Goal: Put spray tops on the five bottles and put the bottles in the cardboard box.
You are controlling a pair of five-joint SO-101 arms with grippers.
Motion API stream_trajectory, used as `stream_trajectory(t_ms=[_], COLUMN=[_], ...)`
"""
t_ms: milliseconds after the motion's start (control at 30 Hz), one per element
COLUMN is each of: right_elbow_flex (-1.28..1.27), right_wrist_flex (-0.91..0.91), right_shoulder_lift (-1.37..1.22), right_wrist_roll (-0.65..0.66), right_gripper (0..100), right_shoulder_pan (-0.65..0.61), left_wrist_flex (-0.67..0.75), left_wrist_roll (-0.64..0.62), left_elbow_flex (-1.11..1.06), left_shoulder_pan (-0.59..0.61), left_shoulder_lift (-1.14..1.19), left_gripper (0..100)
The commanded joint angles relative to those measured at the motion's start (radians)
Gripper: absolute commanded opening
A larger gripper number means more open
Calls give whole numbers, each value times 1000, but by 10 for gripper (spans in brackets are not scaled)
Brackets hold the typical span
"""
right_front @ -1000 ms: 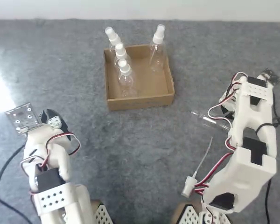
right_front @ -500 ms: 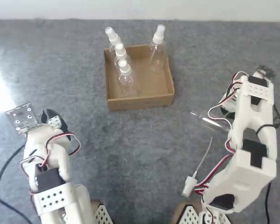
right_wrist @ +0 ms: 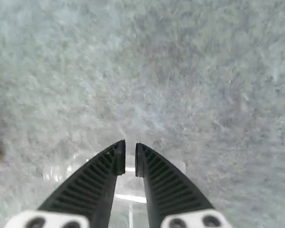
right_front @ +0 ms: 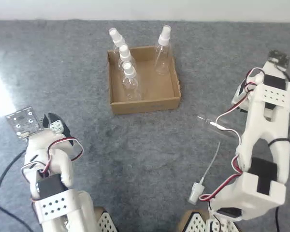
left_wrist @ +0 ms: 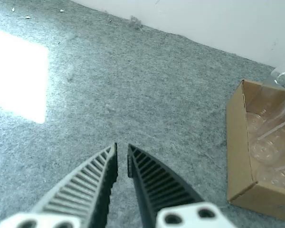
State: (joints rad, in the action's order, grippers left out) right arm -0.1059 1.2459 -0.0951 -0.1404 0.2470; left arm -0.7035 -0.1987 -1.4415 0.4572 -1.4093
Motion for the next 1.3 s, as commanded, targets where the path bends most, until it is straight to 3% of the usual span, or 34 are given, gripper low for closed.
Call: stream_trajectory(t_ms=[0, 300, 800, 1167, 1267], right_elbow_flex=[58, 58, 57, 58, 57], right_wrist_flex=[61, 77, 128, 191, 205], right_shoulder_lift=[88, 120, 120, 122, 119], right_wrist_roll=[106, 238, 629, 655, 723], right_gripper=[6, 6, 9, 259, 301], right_shoulder_pan=[-21, -58, -105, -206, -237], left_wrist_flex=[28, 28, 28, 28, 28], left_wrist_roll=[6, 6, 6, 6, 6], left_elbow_flex=[12, 12, 12, 12, 12], left_shoulder_pan=[2, 2, 2, 2, 2], left_shoulder_lift=[-12, -12, -12, -12, -12], left_gripper=[38, 38, 38, 38, 38])
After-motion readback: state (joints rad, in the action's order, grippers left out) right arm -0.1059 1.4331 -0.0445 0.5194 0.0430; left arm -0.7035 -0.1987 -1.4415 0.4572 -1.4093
